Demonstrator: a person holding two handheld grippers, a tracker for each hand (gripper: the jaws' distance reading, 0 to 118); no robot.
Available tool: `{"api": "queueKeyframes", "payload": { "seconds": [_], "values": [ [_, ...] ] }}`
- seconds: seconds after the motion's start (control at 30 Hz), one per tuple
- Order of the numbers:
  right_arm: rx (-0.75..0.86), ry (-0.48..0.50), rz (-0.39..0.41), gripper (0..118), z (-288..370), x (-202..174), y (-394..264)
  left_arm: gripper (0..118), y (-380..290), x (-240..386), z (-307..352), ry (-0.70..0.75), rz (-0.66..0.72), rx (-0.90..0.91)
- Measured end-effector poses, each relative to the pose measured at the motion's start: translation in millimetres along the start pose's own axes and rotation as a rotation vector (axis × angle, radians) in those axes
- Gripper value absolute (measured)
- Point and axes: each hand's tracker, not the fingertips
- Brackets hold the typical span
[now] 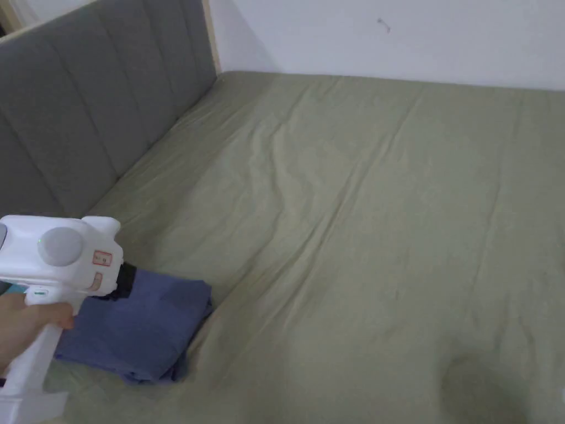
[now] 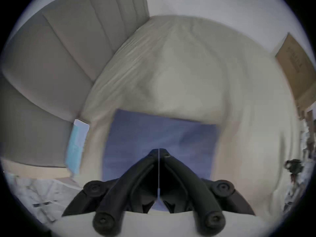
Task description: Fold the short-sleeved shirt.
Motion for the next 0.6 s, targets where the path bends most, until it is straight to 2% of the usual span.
{"api": "queueKeyframes", "payload": {
  "seconds": [0.13, 0.3, 0.47, 0.6],
  "values": [
    [0.017, 0.025, -0.013, 0, 11, 9, -11, 0, -27, 66, 33, -0.159, -0.025, 0.048],
    [0.063, 0.03, -0.018, 0, 31, 23, -20, 0, -61, 156, 76, -0.156, -0.067, 0.166],
    [0.234, -0.135, 0.108, 0, 67, 21, -13, 0, -79, 229, 119, -0.119, -0.141, 0.389],
    [0.453, -0.242, 0.195, 0, 115, 5, 6, 0, -88, 281, 161, -0.063, -0.158, 0.609]
  ]
}}
